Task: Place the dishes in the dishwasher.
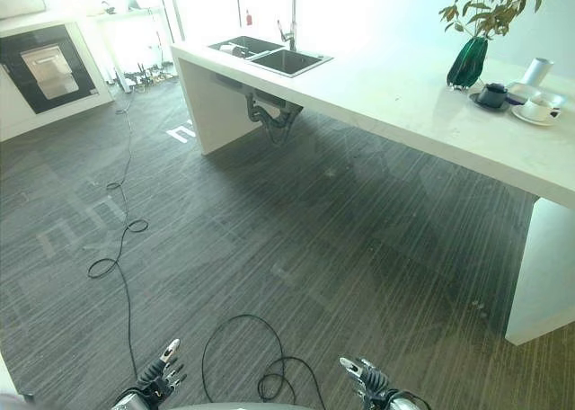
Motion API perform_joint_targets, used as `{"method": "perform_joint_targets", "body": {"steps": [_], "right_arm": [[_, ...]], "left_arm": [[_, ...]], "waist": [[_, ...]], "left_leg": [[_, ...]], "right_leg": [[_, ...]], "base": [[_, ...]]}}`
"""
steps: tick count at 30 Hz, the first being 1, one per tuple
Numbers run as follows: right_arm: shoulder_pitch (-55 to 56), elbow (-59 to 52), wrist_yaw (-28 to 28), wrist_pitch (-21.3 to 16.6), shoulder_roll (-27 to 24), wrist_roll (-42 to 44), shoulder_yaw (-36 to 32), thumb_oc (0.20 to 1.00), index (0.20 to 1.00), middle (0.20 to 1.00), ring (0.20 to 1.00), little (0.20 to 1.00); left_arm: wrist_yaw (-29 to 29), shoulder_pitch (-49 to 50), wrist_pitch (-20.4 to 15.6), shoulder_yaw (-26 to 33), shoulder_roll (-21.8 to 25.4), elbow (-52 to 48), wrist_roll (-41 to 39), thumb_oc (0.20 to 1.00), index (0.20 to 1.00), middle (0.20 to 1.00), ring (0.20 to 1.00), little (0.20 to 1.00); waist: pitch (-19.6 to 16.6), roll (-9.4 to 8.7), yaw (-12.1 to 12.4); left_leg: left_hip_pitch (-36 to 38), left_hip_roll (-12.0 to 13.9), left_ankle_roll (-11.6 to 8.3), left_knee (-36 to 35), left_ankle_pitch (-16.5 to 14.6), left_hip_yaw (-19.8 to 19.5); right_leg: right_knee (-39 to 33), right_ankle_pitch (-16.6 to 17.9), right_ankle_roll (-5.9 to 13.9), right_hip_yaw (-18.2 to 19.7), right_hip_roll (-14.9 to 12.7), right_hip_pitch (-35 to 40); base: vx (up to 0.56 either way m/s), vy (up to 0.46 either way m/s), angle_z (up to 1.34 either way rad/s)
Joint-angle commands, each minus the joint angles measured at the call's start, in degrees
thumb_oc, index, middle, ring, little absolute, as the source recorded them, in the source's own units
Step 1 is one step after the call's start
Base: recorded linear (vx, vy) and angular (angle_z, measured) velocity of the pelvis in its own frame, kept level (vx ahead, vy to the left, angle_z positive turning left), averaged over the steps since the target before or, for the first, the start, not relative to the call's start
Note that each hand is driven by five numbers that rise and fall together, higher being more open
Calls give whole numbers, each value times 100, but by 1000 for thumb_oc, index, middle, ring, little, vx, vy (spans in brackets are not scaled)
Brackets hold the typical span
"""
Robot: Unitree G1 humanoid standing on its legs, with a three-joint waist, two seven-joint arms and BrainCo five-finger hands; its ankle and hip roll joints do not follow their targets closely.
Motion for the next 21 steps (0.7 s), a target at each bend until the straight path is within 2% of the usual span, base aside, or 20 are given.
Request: {"method": "perform_joint_targets", "body": {"steps": [1, 3, 5, 7, 9, 10, 13, 15, 16, 17, 18, 19, 21], "right_arm": [[-116, -379, -12, -210, -214, 68, 131, 1000, 1000, 1000, 1000, 1000], [-48, -582, -5, -203, -232, 49, 120, 1000, 1000, 1000, 1000, 1000], [167, -1377, -23, -65, -277, 20, 61, 1000, 1000, 1000, 1000, 1000], [253, -1676, 2, -52, -309, -10, 32, 1000, 1000, 1000, 1000, 1000], [363, -2231, -16, 29, -372, -130, -14, 1000, 1000, 1000, 1000, 1000], [465, -2674, 2, 73, -416, -147, -72, 1000, 1000, 1000, 1000, 1000], [692, -3298, 138, -49, -567, -235, -296, 1000, 1000, 1000, 1000, 1000], [835, -3623, 163, -122, -575, -244, -470, 1000, 1000, 1000, 1000, 1000], [958, -3889, 215, -235, -627, -225, -602, 1000, 1000, 1000, 1000, 1000], [999, -3967, 226, -245, -644, -217, -636, 1000, 1000, 1000, 1000, 1000], [1073, -4091, 259, -252, -687, -193, -689, 1000, 1000, 1000, 1000, 1000], [1214, -4336, 309, -301, -781, -136, -785, 1000, 1000, 1000, 1000, 1000], [1327, -4508, 379, -327, -877, -89, -883, 1000, 1000, 1000, 1000, 1000]], "left_arm": [[-65, -213, -327, 304, -3, -141, -362, 1000, 1000, 1000, 1000, 1000], [-62, -178, -344, 374, -5, -288, -428, 1000, 1000, 1000, 1000, 1000], [-13, -29, -443, 532, -26, -791, -546, 1000, 1000, 1000, 1000, 1000], [24, 8, -500, 578, -13, -1043, -566, 1000, 1000, 1000, 1000, 1000], [4, 109, -639, 656, -32, -1554, -645, 1000, 1000, 1000, 1000, 1000], [-93, 186, -725, 791, -34, -1973, -821, 1000, 1000, 1000, 1000, 1000], [-422, 393, -807, 931, -17, -2885, -1020, 1000, 1000, 1000, 1000, 1000], [-478, 558, -822, 867, -6, -3541, -1026, 1000, 1000, 1000, 1000, 1000], [-519, 701, -860, 750, 37, -4098, -1107, 1000, 1000, 1000, 1000, 1000], [-549, 743, -881, 723, 40, -4197, -1098, 1000, 1000, 1000, 1000, 1000], [-531, 810, -894, 682, 64, -4369, -1096, 1000, 1000, 1000, 1000, 1000], [-639, 1006, -908, 671, 147, -4750, -1061, 1000, 1000, 1000, 1000, 1000], [-853, 1224, -872, 742, 181, -5070, -1002, 1000, 1000, 1000, 1000, 1000]], "waist": [[-123, 90, 36], [-100, 80, 28], [-8, 53, 22], [47, 34, 12], [191, -81, 0], [319, -178, 0], [541, -278, 33], [624, -232, 64], [638, -117, 62], [633, -97, 59], [620, -49, 74], [606, 85, 150], [532, 126, 225]], "left_leg": [[46, 574, -475, 6, 161, 392], [51, 597, -490, 6, 178, 375], [58, 676, -560, 6, 302, 331], [80, 695, -583, 6, 383, 322], [-93, 652, -540, 554, 224, 305], [-483, 688, -539, 1488, 351, 349], [-1122, 808, -537, 2991, 542, 387], [-1267, 988, -650, 2557, 768, 670], [-1171, 1166, -805, 1514, 858, 945], [-1109, 1165, -808, 1240, 908, 1007], [-1035, 1147, -830, 704, 1059, 1032], [-1126, 1286, -903, 6, 1466, 931], [-1477, 1462, -989, 6, 1581, 720]], "right_leg": [[-1, 98, 440, -110, -240, 78], [-1, 84, 420, -113, -220, 93], [-1, 70, 373, -96, -174, 132], [-1, 57, 342, -69, -153, 154], [-1, 90, 285, -3, -201, 183], [27, 98, 193, 20, -212, 191], [153, 70, 57, 56, -197, 211], [190, -40, 71, -18, -132, 347], [99, -259, 162, -144, -80, 617], [86, -289, 183, -170, -89, 660], [66, -341, 223, -199, -92, 745], [84, -445, 246, -209, -42, 917], [88, -625, 229, -74, -21, 1149]], "base": [[22, -65, 2], [40, -94, 4], [76, -137, 8], [71, -108, 21], [75, -152, 17], [72, -195, 13], [146, -157, 18], [393, 81, 2], [500, 217, 8], [502, 260, 18], [461, 304, 13], [492, 313, 7], [602, 342, -22]]}}
